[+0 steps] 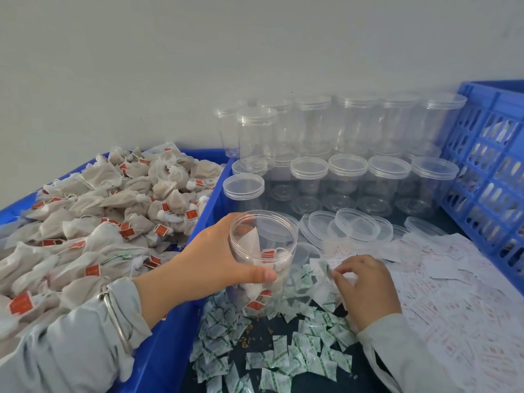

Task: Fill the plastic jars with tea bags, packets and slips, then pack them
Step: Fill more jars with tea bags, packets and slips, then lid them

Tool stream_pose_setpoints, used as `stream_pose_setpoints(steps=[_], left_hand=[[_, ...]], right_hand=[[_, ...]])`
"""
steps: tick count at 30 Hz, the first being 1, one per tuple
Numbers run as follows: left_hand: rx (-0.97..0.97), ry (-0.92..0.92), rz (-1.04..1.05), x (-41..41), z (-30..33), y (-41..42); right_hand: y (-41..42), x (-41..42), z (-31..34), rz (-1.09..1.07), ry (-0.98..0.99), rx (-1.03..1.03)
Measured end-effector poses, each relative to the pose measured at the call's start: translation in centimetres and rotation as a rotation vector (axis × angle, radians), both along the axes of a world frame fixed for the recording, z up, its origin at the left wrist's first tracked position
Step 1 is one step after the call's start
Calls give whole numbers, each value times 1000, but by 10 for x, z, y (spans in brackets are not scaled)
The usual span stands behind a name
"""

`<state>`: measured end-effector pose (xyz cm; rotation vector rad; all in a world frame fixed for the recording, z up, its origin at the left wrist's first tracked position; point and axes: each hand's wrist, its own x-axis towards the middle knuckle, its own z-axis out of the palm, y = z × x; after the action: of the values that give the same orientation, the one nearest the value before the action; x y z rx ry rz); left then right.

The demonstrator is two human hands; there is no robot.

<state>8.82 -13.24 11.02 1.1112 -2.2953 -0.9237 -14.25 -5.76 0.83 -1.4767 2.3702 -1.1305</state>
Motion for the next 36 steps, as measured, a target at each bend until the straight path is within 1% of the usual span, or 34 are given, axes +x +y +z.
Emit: stream_pose_setpoints(steps=[4,8,11,14,16,19,22,26,28,30,32,34,36], left_hand=[[13,-22,-10,0,0,0],[35,-43,-33,-1,1,2],[52,-60,-56,-1,1,3],[43,-71,-70,0,0,2],[40,-68,-72,0,-1,2],[47,-51,-74,-1,-1,3],[43,-43,-81,-1,0,3],[47,-36,-66,0,1,4],[40,-22,-49,0,1,3],[19,-12,-38,0,0,2],[-2,-2,-27,-1,0,1],[-11,3,-17,-2,0,1],[-21,2,-9,-3,0,2]], right_hand=[[4,-3,7,-90,-48,-157],[9,6,16,-127,-86,-369],[12,22,30,-65,-126,-530],[12,41,50,80,-99,-641],[11,52,62,173,-49,-680],[5,63,75,253,19,-700],[0,69,78,282,84,-669],[3,61,77,292,86,-676],[7,45,72,247,79,-640],[11,20,63,166,71,-533],[13,-7,51,98,39,-311],[16,-30,33,50,-22,-21],[17,-40,16,13,-4,186]])
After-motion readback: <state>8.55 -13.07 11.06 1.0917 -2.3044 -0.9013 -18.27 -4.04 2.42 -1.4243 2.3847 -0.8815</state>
